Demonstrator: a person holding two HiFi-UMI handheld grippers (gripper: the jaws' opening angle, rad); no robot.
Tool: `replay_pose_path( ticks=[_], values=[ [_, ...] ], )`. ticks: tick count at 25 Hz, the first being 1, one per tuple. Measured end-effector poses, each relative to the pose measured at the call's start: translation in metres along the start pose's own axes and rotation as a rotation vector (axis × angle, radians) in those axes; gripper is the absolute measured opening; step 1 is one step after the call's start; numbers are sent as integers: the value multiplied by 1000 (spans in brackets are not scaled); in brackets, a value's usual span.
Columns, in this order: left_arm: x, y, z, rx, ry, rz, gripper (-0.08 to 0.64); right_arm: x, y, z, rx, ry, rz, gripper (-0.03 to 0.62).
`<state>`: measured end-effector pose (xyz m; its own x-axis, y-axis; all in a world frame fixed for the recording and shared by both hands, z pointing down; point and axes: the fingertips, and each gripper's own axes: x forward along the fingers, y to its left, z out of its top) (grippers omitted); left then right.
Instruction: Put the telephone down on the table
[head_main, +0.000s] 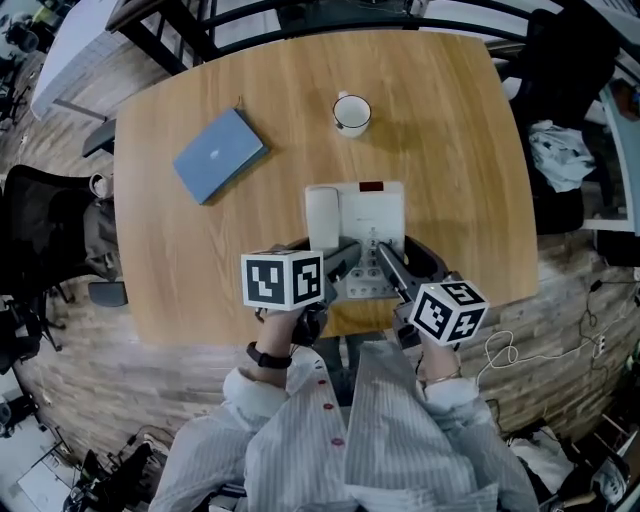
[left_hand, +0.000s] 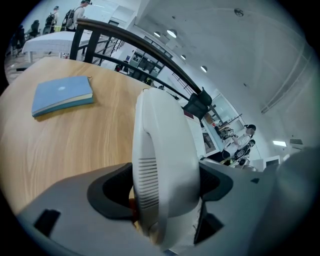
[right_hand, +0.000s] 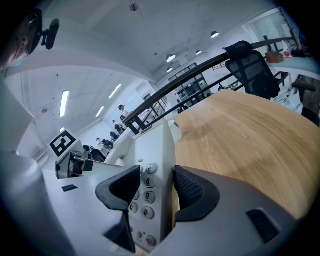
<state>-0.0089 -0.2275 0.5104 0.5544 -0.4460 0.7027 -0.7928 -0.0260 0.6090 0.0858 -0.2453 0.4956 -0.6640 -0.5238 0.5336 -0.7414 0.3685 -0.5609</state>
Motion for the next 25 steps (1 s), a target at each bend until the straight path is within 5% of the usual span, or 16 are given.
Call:
replay_pose_path(
  ticks=[25],
  values=[
    [61,42,-29,-83,83,40,379,41,-53,-46,53,106,-20,232]
  ],
)
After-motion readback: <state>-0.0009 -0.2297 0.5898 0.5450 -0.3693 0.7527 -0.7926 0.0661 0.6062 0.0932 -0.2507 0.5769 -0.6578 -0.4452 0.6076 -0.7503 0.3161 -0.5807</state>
